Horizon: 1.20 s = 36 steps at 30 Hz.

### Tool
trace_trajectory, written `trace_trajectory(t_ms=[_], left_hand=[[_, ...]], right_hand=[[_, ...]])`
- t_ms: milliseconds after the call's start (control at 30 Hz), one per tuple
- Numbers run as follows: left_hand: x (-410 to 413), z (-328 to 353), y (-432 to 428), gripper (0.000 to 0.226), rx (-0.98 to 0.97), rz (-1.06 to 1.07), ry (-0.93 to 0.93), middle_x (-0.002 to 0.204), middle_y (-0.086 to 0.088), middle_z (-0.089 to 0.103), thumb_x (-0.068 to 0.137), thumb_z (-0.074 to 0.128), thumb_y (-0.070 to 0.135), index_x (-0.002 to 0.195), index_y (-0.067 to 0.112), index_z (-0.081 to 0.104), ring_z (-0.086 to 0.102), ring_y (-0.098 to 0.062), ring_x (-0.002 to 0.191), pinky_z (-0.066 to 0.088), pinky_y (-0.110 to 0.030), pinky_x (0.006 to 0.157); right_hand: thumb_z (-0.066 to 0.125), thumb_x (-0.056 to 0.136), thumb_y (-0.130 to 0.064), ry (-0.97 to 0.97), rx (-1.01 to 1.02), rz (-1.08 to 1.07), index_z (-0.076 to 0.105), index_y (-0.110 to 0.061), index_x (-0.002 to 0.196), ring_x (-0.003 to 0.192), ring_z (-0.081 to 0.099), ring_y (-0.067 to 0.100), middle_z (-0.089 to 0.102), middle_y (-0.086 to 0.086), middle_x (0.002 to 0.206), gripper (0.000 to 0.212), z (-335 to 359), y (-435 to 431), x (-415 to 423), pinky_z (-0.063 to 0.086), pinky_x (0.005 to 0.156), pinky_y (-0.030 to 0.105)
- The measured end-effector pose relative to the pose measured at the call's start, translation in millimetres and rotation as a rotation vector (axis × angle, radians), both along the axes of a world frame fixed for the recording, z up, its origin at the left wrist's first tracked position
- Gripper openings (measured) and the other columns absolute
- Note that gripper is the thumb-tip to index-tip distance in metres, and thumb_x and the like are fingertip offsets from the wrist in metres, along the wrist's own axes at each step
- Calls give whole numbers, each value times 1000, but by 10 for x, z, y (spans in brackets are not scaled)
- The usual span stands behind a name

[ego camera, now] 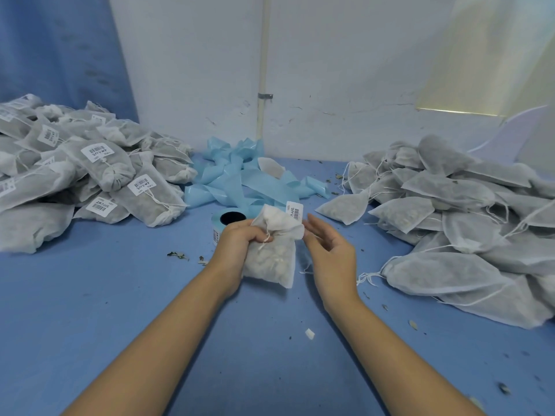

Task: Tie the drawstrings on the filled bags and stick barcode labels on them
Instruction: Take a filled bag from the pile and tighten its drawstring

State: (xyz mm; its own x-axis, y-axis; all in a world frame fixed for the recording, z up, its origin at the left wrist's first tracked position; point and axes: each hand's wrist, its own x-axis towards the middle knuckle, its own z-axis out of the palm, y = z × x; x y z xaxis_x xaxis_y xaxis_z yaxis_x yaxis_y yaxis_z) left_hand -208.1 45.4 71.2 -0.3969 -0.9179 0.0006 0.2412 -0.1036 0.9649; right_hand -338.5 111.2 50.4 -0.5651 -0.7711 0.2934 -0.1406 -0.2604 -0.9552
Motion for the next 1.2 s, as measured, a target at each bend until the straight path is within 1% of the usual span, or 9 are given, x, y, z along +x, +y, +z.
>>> trace_trajectory(t_ms=[100, 200, 267, 367, 433, 567, 733, 933, 1200], left_hand=[[18, 10, 1, 13, -33, -26, -25, 54, -1, 56, 65, 56, -4, 60, 7, 54, 55, -13, 49, 42, -16, 47], [20, 24, 15, 8, -53, -70, -70, 49, 0, 53, 48, 54, 3, 50, 11, 55, 53, -11, 45, 39, -15, 45], [17, 6, 8, 9, -78, -77, -116, 50, -2, 54, 46, 53, 6, 56, 7, 54, 52, -14, 48, 39, -19, 48], [0, -14, 8, 7, -105, -76, -133, 52, 0, 55, 50, 55, 6, 57, 9, 56, 52, -14, 51, 39, -21, 51], [-16, -20, 7, 17, -129, -55, -90, 54, 4, 59, 60, 58, 4, 53, 19, 62, 56, -10, 52, 43, -19, 52], [-51, -49, -26, 21, -192, 95, 22, 72, 12, 69, 82, 62, 3, 81, 24, 67, 64, -5, 69, 49, -17, 62], [-75, -62, -43, 22, -189, 196, 128, 90, 10, 74, 89, 61, 5, 97, 26, 65, 69, -9, 89, 53, -22, 74], [-113, -35, -9, 21, -201, 213, 136, 85, 6, 72, 90, 59, 4, 92, 24, 65, 68, -12, 82, 52, -32, 80], [-138, -3, 47, 16, -114, 146, 208, 88, 0, 71, 91, 58, 6, 94, 20, 65, 66, -18, 83, 51, -41, 88]], right_hand=[[64, 91, -20, -95, 63, -34, 58, -22, 128, 107, 64, 7, 66, -6, 118, 38, -4, 0, -23, 48, 96, 25], [67, 88, -23, -110, 64, -47, 71, -25, 101, 88, 64, 3, 72, -11, 95, 13, 32, 6, -42, 51, 78, 16], [69, 86, -19, -144, 57, -56, 71, -21, 88, 73, 60, -1, 70, -12, 82, 3, 47, 3, -45, 47, 65, 9], [70, 85, -15, -195, 54, -71, 69, -16, 82, 57, 52, -5, 63, -10, 71, 3, 56, 1, -48, 42, 56, 8], [70, 85, -14, -250, 31, -90, 68, -14, 84, 58, 53, -3, 62, -8, 71, 3, 69, 4, -23, 43, 58, 9], [69, 86, -12, -433, -31, -134, 66, -16, 84, 68, 61, 5, 66, -7, 73, 5, 111, 14, -15, 48, 64, 12], [69, 84, -10, -657, -12, 70, 65, -14, 81, 58, 54, 5, 64, -5, 70, 7, 170, 53, 50, 40, 52, 16], [66, 84, -7, -595, 87, 270, 62, -11, 83, 53, 49, 5, 61, -1, 70, 6, 173, 57, 161, 34, 46, 14], [69, 86, -16, -423, 164, 152, 68, -13, 85, 54, 50, 1, 64, -6, 68, 3, 94, 37, 162, 38, 50, 14]])
